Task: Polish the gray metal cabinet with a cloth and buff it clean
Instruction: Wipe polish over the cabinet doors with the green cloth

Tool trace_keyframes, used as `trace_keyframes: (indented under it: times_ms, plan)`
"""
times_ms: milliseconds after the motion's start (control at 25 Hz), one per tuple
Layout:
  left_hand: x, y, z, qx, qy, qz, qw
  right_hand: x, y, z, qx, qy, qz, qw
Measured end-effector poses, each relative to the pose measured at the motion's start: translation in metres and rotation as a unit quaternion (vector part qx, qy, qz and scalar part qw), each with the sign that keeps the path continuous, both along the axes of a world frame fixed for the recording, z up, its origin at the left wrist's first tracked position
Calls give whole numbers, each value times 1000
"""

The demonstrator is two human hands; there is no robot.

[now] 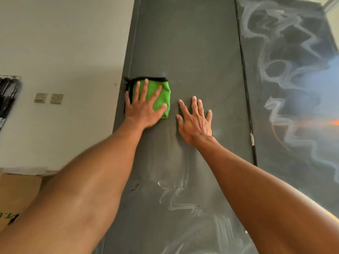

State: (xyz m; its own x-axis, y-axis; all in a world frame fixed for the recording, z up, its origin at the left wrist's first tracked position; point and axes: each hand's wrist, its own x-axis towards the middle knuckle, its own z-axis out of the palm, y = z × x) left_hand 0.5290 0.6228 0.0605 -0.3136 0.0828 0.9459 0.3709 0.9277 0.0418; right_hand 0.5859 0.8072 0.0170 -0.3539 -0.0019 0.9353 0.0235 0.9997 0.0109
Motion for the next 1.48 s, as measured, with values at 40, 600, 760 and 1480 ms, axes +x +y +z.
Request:
trace_keyframes:
  times_ms: [40, 600, 760, 1480]
  plan:
    - [0, 4, 22, 10, -11, 3, 1000, -2, 4, 7, 8, 3, -1, 1000]
    - [9, 70, -83, -51, 55, -25, 997, 10, 15, 4, -64, 248, 302, 918]
    - [19, 79, -170, -46, 28, -31, 998, 18, 1, -33, -66, 173, 301, 935]
    - [-8, -24, -154, -5, 213, -136, 968, -16, -29, -111, 95, 5, 28, 995]
